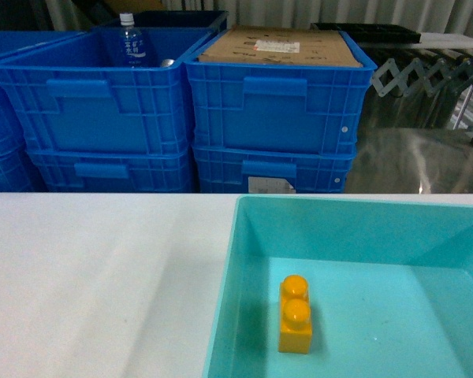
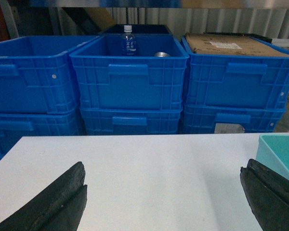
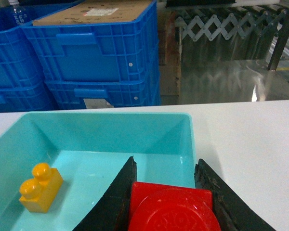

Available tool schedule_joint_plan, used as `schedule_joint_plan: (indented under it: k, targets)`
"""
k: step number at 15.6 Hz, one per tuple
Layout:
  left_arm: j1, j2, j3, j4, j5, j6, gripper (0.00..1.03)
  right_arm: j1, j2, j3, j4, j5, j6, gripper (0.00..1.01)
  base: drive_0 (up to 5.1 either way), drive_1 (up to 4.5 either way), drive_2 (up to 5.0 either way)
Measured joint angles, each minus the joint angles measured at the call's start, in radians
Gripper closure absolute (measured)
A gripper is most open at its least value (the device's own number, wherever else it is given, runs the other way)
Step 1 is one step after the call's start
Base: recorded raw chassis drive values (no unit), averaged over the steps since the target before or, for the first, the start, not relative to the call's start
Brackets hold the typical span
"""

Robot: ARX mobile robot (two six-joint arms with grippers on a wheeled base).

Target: Pick red block from blue box to shelf

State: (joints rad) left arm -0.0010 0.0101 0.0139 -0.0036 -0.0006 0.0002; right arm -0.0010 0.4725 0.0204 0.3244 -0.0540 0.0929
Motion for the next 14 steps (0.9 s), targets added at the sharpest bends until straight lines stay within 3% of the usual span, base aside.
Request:
schedule_joint_plan:
  k: [6, 14]
  targets:
    - [0.0, 0.0, 0.0, 0.0, 0.0, 0.0, 0.05, -0.019, -0.095, -0.005, -0.053, -0.037, 0.008, 0.72, 0.0, 0.0, 0.0]
    - [0.0, 0.0, 0.0, 0.0, 0.0, 0.0, 0.05, -0.02, -0.095, -0.005, -0.054, -0.037, 0.011, 0.72, -0.1, -0.15, -0.1]
